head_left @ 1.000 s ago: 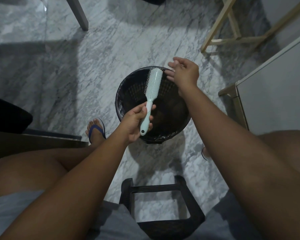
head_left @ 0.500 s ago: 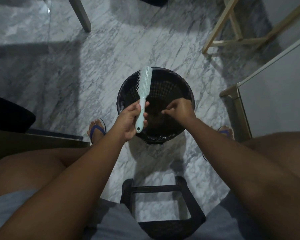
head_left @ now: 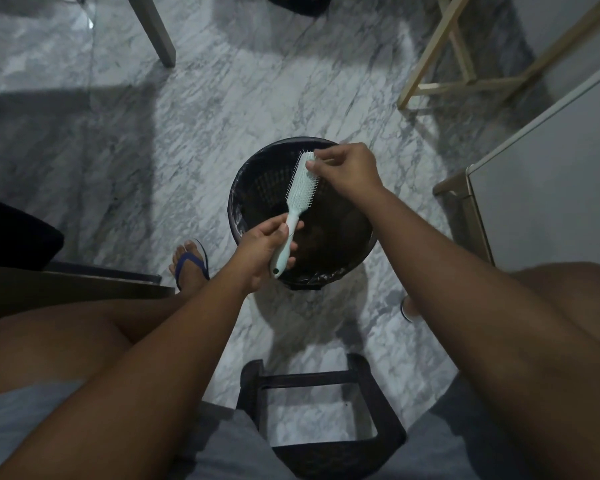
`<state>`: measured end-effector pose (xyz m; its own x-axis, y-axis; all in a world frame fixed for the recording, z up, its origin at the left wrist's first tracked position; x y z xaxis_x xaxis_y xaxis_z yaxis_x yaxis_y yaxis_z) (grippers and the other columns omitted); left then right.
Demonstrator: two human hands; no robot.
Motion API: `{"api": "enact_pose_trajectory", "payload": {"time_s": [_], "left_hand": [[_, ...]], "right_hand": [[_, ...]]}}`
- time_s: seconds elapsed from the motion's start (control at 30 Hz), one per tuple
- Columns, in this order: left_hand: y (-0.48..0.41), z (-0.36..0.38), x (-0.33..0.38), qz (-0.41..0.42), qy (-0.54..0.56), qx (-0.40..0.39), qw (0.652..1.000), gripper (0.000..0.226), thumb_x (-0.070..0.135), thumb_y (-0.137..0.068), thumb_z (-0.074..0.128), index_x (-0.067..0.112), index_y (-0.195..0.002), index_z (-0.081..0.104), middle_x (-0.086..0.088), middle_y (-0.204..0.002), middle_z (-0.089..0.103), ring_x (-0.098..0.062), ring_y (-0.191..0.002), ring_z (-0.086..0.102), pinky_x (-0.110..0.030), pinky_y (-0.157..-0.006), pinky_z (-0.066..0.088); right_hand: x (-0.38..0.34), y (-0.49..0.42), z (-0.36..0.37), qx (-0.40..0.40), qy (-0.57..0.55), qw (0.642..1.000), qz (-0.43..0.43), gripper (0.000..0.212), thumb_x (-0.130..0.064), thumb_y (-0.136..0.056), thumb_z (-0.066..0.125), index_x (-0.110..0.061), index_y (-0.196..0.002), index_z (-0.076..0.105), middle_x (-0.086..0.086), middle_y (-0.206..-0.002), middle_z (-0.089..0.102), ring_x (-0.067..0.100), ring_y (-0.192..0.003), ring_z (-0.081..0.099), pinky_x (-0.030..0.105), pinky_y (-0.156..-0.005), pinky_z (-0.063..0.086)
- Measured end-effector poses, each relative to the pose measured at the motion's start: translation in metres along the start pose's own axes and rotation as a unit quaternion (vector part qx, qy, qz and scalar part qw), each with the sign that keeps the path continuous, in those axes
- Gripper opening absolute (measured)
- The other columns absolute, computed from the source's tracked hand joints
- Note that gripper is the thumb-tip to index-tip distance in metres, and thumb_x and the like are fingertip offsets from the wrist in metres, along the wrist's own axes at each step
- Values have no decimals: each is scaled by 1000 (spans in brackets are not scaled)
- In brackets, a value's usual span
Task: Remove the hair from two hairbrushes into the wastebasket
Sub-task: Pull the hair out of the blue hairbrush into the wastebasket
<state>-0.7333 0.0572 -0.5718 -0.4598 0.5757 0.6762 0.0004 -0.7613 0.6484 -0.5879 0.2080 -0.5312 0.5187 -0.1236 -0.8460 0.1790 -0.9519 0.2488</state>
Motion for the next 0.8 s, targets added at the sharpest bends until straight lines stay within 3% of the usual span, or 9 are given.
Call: {"api": "enact_pose_trajectory", "payload": {"time_s": [0.07,0.2,0.37,0.43,0.5,0.57,0.67,0.8], "left_hand": [[0,0,-2,2,-13,9,1000,26,16,-101,50,20,-124,64,0,-121,71,-15,-77,58,-32,-59,52],[0,6,-5,-18,19,30,999,26,16,-102,48,16,-122,65,-1,-120,71,-14,-73,57,-31,-56,52],[-1,1,-9,-31,52,61,996,30,17,-103,47,12,-130,59,0,-117,71,-15,-74,56,-30,-54,51],[-2,1,-9,-28,57,59,996,31,17,-102,48,12,-132,58,1,-117,71,-14,-74,56,-30,-55,52],[-2,1,-7,-23,65,55,996,32,16,-102,48,12,-133,57,1,-118,71,-13,-73,56,-29,-55,52],[-3,4,-5,-19,77,50,996,33,16,-102,49,12,-134,57,1,-119,71,-13,-73,56,-29,-55,52],[-2,9,-3,-16,83,37,996,31,14,-102,48,13,-132,59,-1,-119,70,-14,-73,56,-29,-54,50],[-1,11,-3,-17,94,29,995,29,12,-102,47,13,-129,60,-2,-116,71,-14,-72,56,-27,-51,48]], "right_hand": [[-2,-1,-1,25,90,995,-19,20,-30,-77,82,-19,-94,80,0,-88,78,4,-78,70,16,-77,54],[-9,2,-2,57,175,981,-56,10,-27,-83,77,-20,-89,79,0,-87,76,9,-78,70,27,-77,58],[-33,3,-14,127,40,983,-123,11,-19,-88,67,-13,-85,75,-4,-80,75,3,-75,69,15,-74,54],[-33,-2,-17,144,-7,983,-112,14,-15,-92,60,-13,-90,74,-5,-82,76,2,-81,71,17,-80,55],[-23,-6,-9,103,12,994,-45,21,-10,-94,54,-9,-104,73,2,-94,77,12,-92,72,28,-92,56],[-11,1,4,17,77,997,19,29,-19,-92,60,-5,-116,68,8,-108,74,24,-99,70,36,-95,55],[-5,20,18,-50,102,993,24,47,-44,-75,80,-4,-99,73,8,-91,75,25,-80,72,42,-76,60],[-12,21,15,-11,160,987,-26,24,-32,-80,80,-8,-81,76,4,-78,74,17,-70,68,29,-74,56]]}}
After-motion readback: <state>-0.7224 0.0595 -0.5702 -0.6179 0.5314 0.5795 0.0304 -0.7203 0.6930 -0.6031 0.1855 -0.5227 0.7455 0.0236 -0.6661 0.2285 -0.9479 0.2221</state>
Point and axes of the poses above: each hand's wrist, its own y-axis away from the middle knuckle, its own z-axis out of the palm, x = y × z, the point moved 1 cm from there along -y, towards the middle knuckle
